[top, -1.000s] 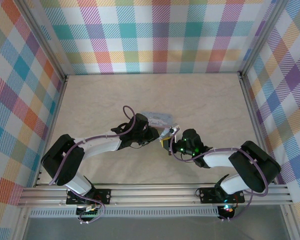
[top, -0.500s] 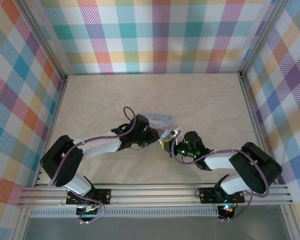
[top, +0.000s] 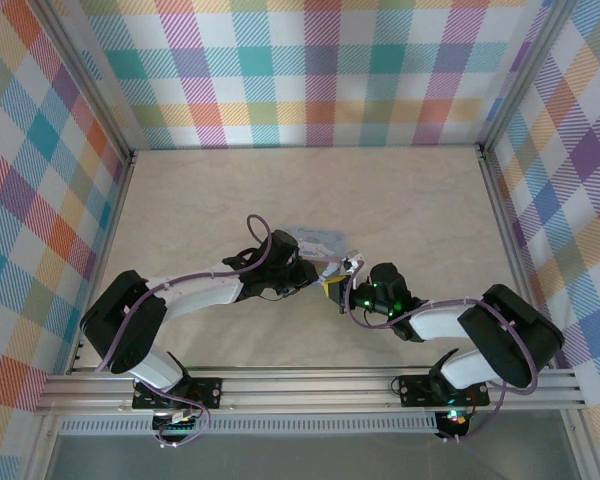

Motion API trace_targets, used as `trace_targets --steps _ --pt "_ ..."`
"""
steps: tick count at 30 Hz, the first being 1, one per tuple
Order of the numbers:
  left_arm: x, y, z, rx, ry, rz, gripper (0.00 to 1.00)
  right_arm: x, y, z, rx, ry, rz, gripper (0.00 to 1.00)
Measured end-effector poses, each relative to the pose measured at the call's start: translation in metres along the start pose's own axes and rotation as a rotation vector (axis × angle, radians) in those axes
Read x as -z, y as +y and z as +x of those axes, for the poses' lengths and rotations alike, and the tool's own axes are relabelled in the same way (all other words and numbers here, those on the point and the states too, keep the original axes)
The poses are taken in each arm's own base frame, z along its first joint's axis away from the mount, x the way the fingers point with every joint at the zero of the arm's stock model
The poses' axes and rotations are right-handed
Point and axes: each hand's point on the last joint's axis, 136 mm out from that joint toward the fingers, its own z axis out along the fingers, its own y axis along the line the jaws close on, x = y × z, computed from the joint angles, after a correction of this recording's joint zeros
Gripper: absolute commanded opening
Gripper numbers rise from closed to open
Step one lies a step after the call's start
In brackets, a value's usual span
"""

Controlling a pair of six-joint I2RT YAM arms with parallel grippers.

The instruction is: Unlock the padlock with the key

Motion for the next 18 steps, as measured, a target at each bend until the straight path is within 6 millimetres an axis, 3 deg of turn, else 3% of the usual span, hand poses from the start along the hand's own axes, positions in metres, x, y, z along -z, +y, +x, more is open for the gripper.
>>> trace_targets --steps 6,18 --pt "0.001 -0.005 -0.002 -0.001 -0.005 0.010 0.13 0.003 -0.003 0.006 -0.012 0.014 0.017 0.00" --pt "0.003 -0.012 -0.003 0.001 0.004 0.018 0.13 0.009 0.010 0.021 0.003 0.046 -0.004 0.00"
